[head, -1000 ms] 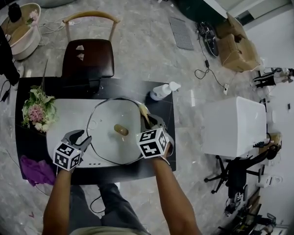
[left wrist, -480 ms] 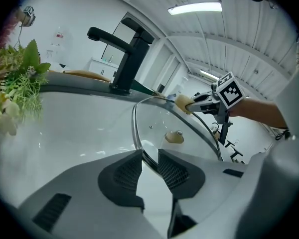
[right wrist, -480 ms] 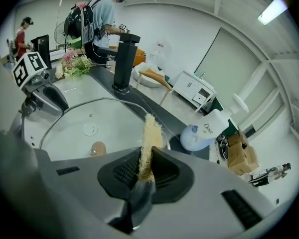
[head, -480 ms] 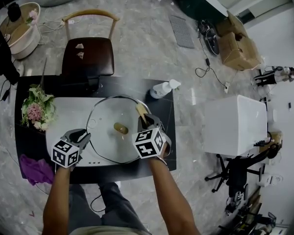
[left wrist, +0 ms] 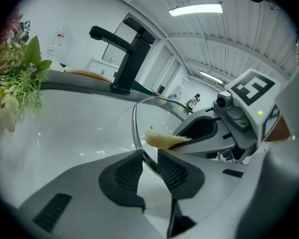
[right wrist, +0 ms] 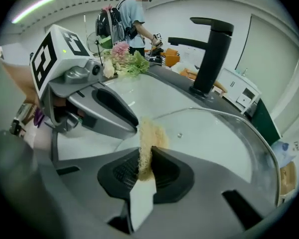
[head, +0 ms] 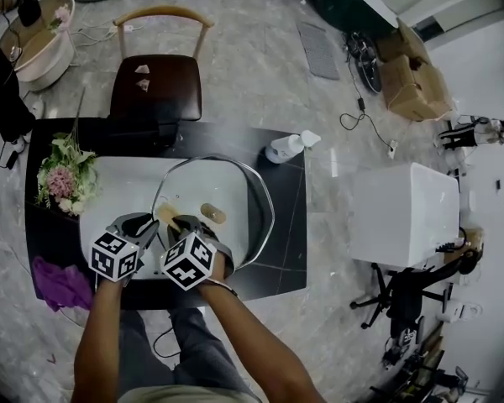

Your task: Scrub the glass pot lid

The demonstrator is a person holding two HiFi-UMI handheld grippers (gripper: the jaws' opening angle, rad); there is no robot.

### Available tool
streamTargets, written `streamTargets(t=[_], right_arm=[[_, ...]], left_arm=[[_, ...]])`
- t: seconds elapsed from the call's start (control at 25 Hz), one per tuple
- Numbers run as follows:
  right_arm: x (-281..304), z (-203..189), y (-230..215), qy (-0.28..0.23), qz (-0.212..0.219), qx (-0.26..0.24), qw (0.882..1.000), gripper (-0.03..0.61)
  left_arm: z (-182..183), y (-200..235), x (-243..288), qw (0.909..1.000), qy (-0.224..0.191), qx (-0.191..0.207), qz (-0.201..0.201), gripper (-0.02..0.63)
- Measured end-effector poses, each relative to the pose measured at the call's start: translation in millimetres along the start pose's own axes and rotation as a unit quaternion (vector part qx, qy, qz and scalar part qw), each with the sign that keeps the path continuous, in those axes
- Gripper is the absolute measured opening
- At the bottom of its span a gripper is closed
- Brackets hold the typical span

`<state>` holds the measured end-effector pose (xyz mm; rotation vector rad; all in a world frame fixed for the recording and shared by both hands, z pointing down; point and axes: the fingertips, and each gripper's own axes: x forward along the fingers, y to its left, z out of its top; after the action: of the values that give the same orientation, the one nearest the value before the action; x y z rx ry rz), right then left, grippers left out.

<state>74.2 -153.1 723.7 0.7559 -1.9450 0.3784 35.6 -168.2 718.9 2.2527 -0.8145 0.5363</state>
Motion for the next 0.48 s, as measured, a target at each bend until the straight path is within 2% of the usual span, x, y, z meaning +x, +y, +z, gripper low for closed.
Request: streamTargets(t=[0.12, 0.48], right_arm=[[1.4, 6.6, 13.9, 0.001, 0.01, 0.007, 1.0, 0.048], [-0.9, 5.8, 13.9, 0.006, 0.009, 0.004, 1.0, 0.048]], left_arm=[[-0.9, 0.0, -0.9, 1.0, 0.001, 0.002, 0.002, 0.101], [-0.9, -1.2, -1.4, 1.0, 0.003, 0.006, 0.001, 0.098]])
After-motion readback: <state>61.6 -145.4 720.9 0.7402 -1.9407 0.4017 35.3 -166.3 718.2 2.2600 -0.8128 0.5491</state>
